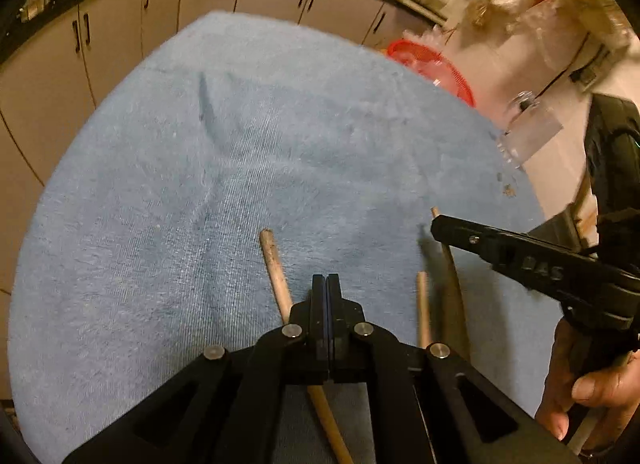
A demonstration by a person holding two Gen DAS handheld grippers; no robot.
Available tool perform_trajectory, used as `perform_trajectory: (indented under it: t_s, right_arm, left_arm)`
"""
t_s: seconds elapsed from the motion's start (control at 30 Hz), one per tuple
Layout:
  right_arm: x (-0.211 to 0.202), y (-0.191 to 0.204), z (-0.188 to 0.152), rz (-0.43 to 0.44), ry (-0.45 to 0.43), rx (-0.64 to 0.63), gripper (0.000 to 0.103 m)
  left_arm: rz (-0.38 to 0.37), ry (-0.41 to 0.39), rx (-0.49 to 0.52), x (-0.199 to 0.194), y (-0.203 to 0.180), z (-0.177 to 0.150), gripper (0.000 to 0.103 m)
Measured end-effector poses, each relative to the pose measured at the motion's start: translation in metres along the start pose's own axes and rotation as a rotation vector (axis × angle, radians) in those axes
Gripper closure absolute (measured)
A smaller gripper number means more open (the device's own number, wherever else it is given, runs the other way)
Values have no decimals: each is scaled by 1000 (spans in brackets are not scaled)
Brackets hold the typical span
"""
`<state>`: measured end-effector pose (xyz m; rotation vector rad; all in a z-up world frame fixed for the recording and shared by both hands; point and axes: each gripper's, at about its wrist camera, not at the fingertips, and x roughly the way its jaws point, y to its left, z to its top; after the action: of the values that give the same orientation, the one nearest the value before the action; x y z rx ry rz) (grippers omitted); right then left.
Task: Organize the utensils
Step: 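Close the left gripper on a chopstick while the right gripper grasps another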
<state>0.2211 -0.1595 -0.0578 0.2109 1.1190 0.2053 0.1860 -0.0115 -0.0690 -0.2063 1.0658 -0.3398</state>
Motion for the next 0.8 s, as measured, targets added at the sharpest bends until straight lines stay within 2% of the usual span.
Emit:
perform_trajectory:
  t_s: [0.2, 0.3, 0.4, 0.43, 0.47, 0.53, 0.7, 0.8]
  right_arm:
    - [-89, 7, -36, 132, -239, -31, 97]
    - [-123, 8, -50, 165, -334, -41, 97]
    - [-144, 18, -60, 159, -371, -56, 97]
    - [-148, 18, -64, 162, -372, -57, 97]
    - [-150, 17, -67, 169, -368, -50, 97]
    - [-147, 10, -67, 190, -363, -34, 97]
    - [-146, -1, -69, 210, -359, -23, 97]
    - [-143, -4, -69, 220, -357, -16, 97]
  left_arm:
    - [-34, -124, 28, -58, -13, -7, 102]
    - [-40, -118, 18, -74, -11, -9, 102]
    - [-2, -43, -34, -62, 2, -2, 102]
    - [2, -12, -42, -50, 0, 5, 99]
    - [11, 27, -59, -39, 5, 9, 86]
    - [43, 78, -108, -23, 14, 13, 74]
    - [81, 113, -130, 0, 21, 22, 75]
    - [148, 134, -121, 17, 16, 29, 78]
